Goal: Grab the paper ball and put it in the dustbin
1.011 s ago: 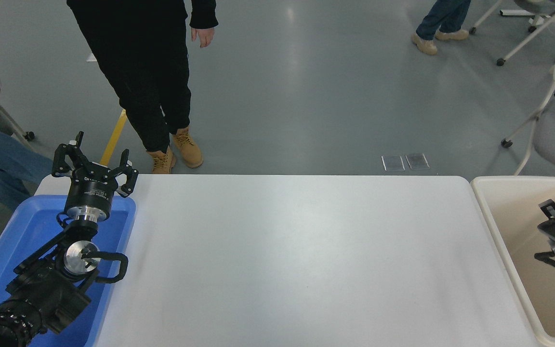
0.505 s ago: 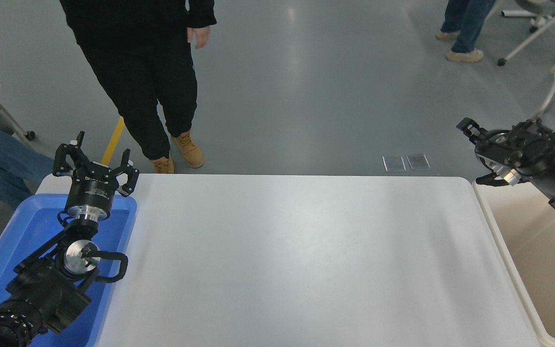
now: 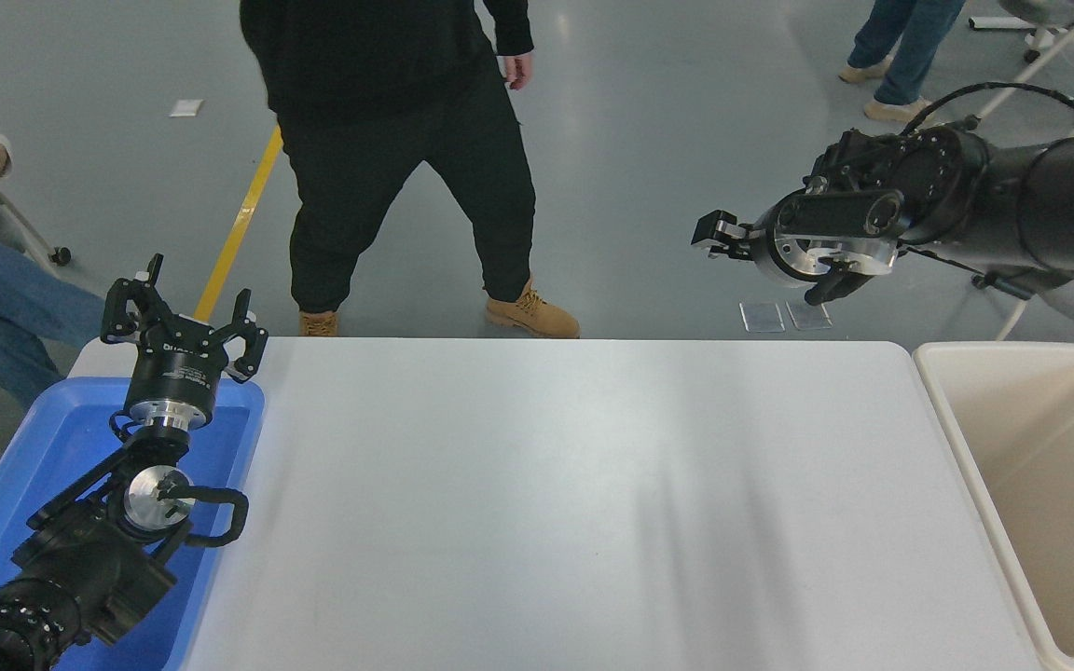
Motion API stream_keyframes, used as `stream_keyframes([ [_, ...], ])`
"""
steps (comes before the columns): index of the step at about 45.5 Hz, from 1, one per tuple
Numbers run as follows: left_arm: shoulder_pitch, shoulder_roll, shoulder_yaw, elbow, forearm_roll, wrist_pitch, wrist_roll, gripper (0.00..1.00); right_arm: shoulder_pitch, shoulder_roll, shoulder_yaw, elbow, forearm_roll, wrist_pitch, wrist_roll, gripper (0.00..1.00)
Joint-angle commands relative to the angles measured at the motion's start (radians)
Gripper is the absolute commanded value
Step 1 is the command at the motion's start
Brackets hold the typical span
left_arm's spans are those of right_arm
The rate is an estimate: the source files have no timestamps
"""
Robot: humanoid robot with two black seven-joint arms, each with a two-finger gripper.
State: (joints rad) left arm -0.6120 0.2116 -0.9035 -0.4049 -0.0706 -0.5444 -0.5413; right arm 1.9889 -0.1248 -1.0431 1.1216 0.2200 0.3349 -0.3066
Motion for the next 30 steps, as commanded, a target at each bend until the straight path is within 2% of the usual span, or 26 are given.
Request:
stream_keyframes([
  [1,0.000,0.000,0.000,0.000,0.000,0.000,0.000,0.99,0.180,-0.096,0.041,0.141,-0.001,0.409,-0.003,1.00],
  [6,0.000,0.000,0.000,0.001,0.000,0.000,0.000,0.99,0.234,-0.150,0.038,0.207,-0.014,0.450,-0.005,1.00],
  [17,0.000,0.000,0.000,0.000,0.000,0.000,0.000,0.99,0.272,-0.256,0.034,0.336,-0.140,0.450,-0.005,1.00],
  [30,0.000,-0.001,0.000,0.001,0.000,0.001,0.000,0.99,0.277,-0.266,0.037,0.342,-0.148,0.450,-0.005,1.00],
])
